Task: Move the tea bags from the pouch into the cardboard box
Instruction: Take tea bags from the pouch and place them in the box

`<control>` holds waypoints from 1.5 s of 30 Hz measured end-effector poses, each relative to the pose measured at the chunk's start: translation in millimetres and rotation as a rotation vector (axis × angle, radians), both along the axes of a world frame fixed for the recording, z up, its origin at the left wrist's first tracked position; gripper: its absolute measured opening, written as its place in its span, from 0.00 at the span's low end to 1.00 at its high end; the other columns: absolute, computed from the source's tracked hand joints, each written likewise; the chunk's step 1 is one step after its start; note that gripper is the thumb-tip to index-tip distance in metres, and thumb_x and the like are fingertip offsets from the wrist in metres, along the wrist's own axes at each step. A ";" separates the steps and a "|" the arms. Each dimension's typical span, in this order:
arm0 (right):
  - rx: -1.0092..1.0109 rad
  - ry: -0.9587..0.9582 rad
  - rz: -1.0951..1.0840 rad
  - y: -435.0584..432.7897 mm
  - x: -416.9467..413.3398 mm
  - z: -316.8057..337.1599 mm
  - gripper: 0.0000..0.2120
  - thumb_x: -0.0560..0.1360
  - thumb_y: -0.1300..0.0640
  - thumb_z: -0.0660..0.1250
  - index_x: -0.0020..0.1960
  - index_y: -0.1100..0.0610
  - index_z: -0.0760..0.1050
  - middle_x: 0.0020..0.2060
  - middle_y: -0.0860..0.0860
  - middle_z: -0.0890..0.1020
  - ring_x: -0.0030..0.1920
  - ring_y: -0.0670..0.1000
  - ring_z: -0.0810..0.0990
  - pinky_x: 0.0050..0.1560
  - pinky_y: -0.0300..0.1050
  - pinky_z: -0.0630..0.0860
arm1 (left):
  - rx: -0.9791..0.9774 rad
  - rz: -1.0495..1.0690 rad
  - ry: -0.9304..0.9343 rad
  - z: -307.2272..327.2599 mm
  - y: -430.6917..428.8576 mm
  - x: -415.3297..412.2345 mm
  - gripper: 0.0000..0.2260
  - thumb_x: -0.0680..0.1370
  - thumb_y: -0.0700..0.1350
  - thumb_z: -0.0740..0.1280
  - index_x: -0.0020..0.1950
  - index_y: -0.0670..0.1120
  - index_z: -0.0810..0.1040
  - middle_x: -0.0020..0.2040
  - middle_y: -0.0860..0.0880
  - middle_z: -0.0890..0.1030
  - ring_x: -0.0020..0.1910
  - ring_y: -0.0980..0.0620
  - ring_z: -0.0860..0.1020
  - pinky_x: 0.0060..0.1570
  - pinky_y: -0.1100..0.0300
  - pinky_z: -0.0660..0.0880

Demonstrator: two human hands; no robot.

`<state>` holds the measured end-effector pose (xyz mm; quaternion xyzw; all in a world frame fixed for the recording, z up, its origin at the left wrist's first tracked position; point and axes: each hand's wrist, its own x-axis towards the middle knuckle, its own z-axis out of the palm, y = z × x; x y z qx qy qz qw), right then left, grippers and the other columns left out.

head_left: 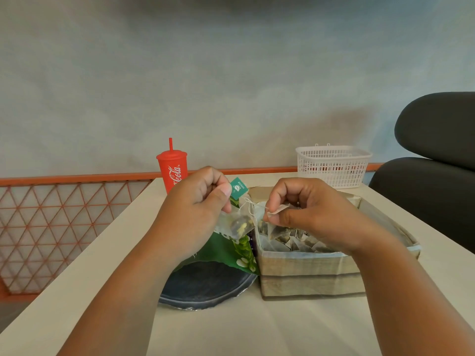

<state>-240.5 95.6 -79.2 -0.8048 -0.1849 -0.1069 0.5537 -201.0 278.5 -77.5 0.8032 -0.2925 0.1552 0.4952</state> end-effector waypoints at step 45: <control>0.019 0.011 0.077 4.6 0.2 -1.8 0.10 0.75 0.69 0.62 0.41 0.56 0.77 0.31 0.47 0.79 0.34 0.43 0.77 0.38 0.37 0.76 | 0.246 -0.078 0.044 -4.3 1.5 -0.7 0.16 0.79 0.46 0.59 0.31 0.53 0.71 0.27 0.58 0.73 0.31 0.63 0.72 0.31 0.72 0.65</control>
